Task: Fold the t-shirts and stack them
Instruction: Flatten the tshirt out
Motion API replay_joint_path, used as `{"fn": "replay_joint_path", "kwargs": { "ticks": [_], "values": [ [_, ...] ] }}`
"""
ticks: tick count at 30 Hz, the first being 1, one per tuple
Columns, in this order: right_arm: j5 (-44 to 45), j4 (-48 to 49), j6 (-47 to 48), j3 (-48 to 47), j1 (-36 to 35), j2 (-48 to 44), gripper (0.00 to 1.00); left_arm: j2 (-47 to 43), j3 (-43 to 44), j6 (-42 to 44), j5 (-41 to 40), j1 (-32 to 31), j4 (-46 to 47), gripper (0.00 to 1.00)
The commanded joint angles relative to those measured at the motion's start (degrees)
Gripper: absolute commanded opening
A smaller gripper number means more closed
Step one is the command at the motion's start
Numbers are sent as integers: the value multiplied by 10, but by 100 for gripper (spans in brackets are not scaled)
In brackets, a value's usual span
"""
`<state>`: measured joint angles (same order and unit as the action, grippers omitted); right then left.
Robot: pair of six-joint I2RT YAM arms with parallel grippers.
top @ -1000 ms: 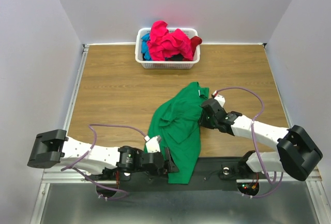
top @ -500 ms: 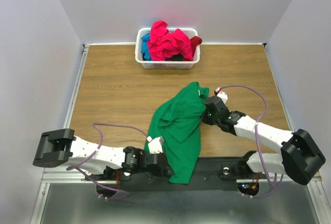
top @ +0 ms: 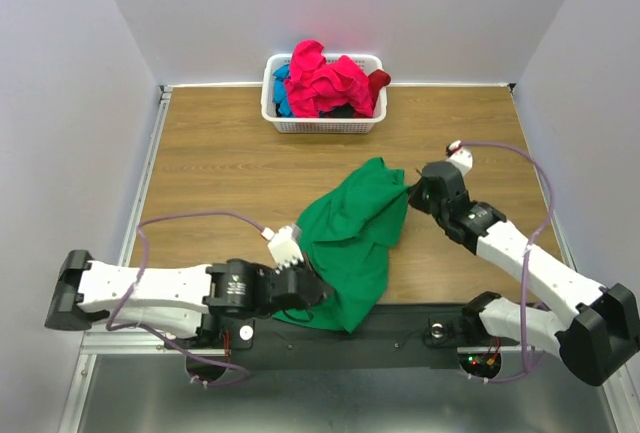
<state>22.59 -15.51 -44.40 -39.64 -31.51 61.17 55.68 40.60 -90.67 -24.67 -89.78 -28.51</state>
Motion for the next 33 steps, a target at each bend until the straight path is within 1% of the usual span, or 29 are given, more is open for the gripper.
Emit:
{"fn": "replay_joint_path", "kwargs": {
  "ticks": [1,2,3,5,6,7,8,9,10,11,13,14,15,17,18,20,21,22,23,24,25,28,33],
  "values": [
    [97,-31,42,-112,8,-32,1,-42,83,41,-156,62,-166,0],
    [110,-47,52,-125,11,-33,0,-46,97,80,-165,82,-171,0],
    [131,-54,59,-137,13,-38,0,-54,124,107,-181,128,-167,0],
    [150,-69,79,-175,19,-39,1,-58,148,163,-194,171,-154,0],
    [171,-71,89,-189,20,-40,1,-57,177,221,-205,194,-136,0],
    [183,-75,97,-202,21,-40,0,-52,193,246,-210,233,-133,0],
    [193,-84,113,-230,23,-39,1,-47,211,284,-218,252,-133,0],
    [213,-87,121,-243,24,-39,1,-34,247,304,-233,268,-131,0],
    [225,-91,128,-256,25,-37,1,-26,264,324,-241,283,-132,0],
    [249,-97,141,-282,25,-37,0,-14,297,348,-258,317,-136,0],
    [264,-99,157,-308,26,-34,0,-2,328,408,-251,357,-115,0],
    [275,-103,162,-322,27,-30,1,1,347,434,-244,398,-108,0],
    [289,-103,173,-357,27,-27,0,7,386,479,-224,420,-85,0],
    [294,-104,200,-396,27,-22,0,11,431,560,-203,452,-54,0],
    [294,-106,208,-443,27,-17,1,18,488,574,-200,471,-46,0],
    [292,-110,229,-492,27,-12,1,28,553,608,-202,474,-49,0],
    [291,-112,244,-514,27,-11,0,35,616,631,-198,475,-52,0],
    [281,-116,253,-555,27,-11,0,43,642,650,-187,474,-50,0],
    [276,-125,264,-573,27,-11,0,49,667,681,-176,474,-48,0],
    [262,-130,266,-589,27,-16,0,57,711,689,-161,474,-49,0],
    [251,-136,273,-616,27,-18,0,60,729,708,-150,475,-51,0],
    [209,-147,274,-649,27,-25,0,67,779,717,-116,475,-56,0],
    [169,-160,279,-687,26,-23,0,55,774,716,-108,475,-37,0]
  ]
}}
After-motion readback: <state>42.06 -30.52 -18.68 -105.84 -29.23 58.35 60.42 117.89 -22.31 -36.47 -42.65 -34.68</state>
